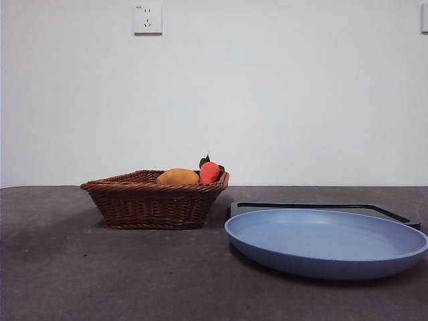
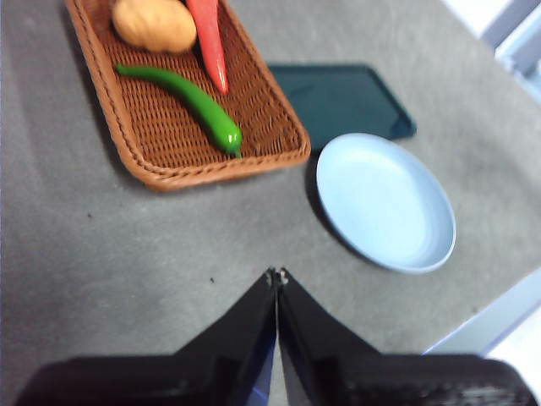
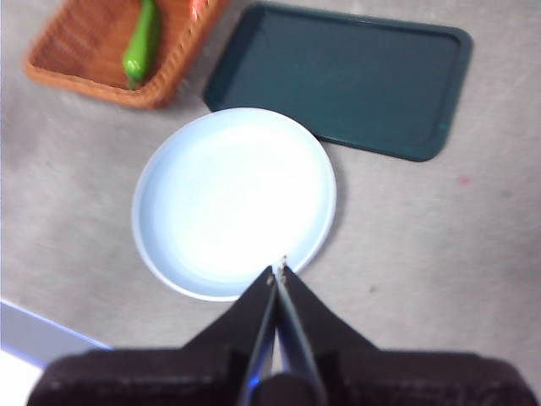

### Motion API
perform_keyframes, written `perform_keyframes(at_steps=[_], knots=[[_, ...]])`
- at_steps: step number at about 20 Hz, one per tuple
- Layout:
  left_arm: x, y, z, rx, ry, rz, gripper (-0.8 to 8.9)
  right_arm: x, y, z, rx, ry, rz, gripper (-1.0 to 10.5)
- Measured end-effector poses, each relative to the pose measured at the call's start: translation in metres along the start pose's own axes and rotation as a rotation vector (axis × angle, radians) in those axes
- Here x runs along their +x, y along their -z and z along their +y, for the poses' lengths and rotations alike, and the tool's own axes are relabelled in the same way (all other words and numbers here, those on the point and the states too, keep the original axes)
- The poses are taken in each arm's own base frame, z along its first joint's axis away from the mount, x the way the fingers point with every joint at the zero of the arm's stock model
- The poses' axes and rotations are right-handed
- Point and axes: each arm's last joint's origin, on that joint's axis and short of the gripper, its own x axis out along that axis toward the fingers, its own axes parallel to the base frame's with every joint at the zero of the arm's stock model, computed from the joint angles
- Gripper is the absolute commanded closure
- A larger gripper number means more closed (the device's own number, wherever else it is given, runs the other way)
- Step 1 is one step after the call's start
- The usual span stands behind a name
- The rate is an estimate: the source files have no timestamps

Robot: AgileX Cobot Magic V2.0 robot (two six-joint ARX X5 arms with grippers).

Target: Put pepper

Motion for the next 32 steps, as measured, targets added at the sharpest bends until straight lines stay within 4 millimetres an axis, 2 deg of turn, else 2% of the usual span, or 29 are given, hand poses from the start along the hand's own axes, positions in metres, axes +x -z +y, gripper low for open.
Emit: perform_keyframes(at_steps=[2, 5, 6, 10, 15, 24, 28, 32], knots=[[0.001, -0.001, 0.001, 0.018, 0.0, 0.002, 7.78, 0.001, 0.0, 0.0, -0.016, -0.001, 0.013, 9.0], [0.001, -0.001, 0.0, 0.021, 0.002, 0.002, 4.33, 0.002, 0.0, -0.001, -0.023, -0.003, 0.016, 6.2], [0.001, -0.001, 0.0, 0.022, 0.002, 0.002, 4.03, 0.002, 0.0, -0.001, -0.02, -0.003, 0.017, 5.9], [0.001, -0.001, 0.0, 0.029, 0.002, 0.001, 4.03, 0.009, -0.003, -0.003, -0.002, -0.007, 0.055, 5.9], [0.001, -0.001, 0.0, 0.029, 0.003, 0.001, 4.03, 0.033, -0.013, -0.011, 0.041, -0.016, 0.138, 6.0], [0.001, -0.001, 0.0, 0.029, 0.004, 0.001, 4.03, 0.128, -0.033, -0.042, 0.109, -0.036, 0.34, 6.0], [0.001, -0.001, 0.0, 0.029, 0.004, 0.001, 4.03, 0.172, -0.03, -0.054, 0.136, -0.046, 0.432, 6.0], [0.001, -0.001, 0.0, 0.029, 0.004, 0.001, 4.03, 0.205, -0.023, -0.062, 0.152, -0.054, 0.495, 6.0]])
